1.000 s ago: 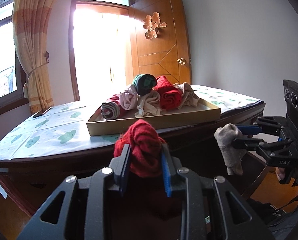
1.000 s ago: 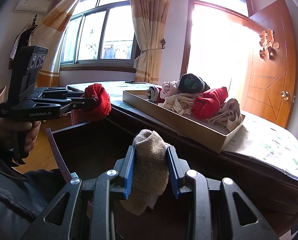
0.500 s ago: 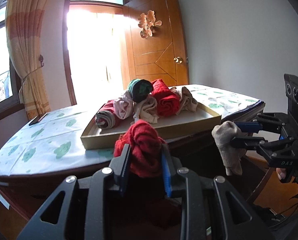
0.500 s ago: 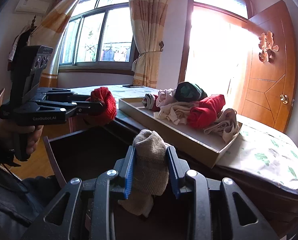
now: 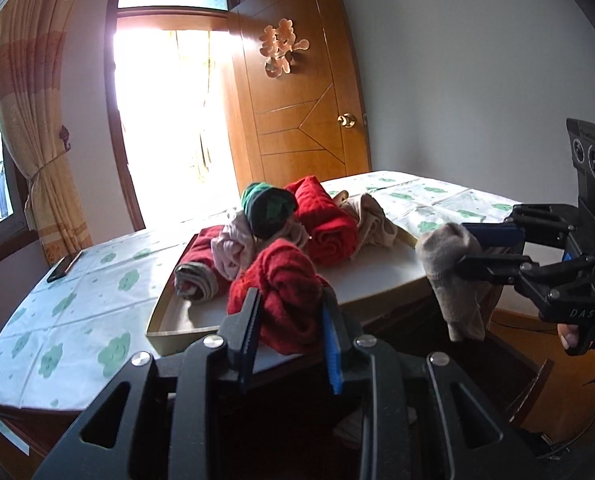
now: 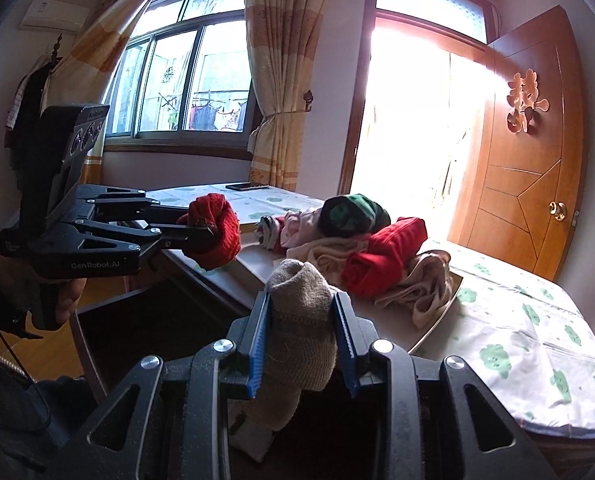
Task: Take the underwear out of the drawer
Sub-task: 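Lower both socks into the cream tray and open both tools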
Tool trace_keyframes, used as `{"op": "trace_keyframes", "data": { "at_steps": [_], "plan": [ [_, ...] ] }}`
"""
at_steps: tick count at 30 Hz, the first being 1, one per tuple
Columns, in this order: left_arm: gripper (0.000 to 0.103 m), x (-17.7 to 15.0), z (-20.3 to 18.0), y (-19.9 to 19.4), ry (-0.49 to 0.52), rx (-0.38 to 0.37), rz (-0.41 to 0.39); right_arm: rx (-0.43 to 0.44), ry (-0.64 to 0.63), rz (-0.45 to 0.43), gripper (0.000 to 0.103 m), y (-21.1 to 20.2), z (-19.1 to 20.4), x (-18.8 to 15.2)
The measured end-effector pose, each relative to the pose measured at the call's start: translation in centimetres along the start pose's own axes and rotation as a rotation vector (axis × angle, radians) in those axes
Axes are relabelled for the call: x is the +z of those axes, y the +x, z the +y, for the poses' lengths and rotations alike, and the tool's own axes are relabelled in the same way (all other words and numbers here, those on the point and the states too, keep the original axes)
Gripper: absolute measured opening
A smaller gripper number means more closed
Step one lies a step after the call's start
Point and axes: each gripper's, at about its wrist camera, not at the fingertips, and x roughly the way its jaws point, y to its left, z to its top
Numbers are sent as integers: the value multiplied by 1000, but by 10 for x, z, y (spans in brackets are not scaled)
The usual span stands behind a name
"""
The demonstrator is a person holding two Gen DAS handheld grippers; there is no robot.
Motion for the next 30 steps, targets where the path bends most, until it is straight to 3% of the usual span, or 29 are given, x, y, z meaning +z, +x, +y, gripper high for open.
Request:
{"op": "trace_keyframes", "data": {
  "at_steps": [17, 30],
  "plan": [
    [27, 47, -7, 65, 2, -51, 96, -52, 53, 63, 34, 38, -46, 29],
    [27, 46, -26, 120, -8, -96, 249, -39, 208, 241, 35, 80, -88, 17]
  ]
}}
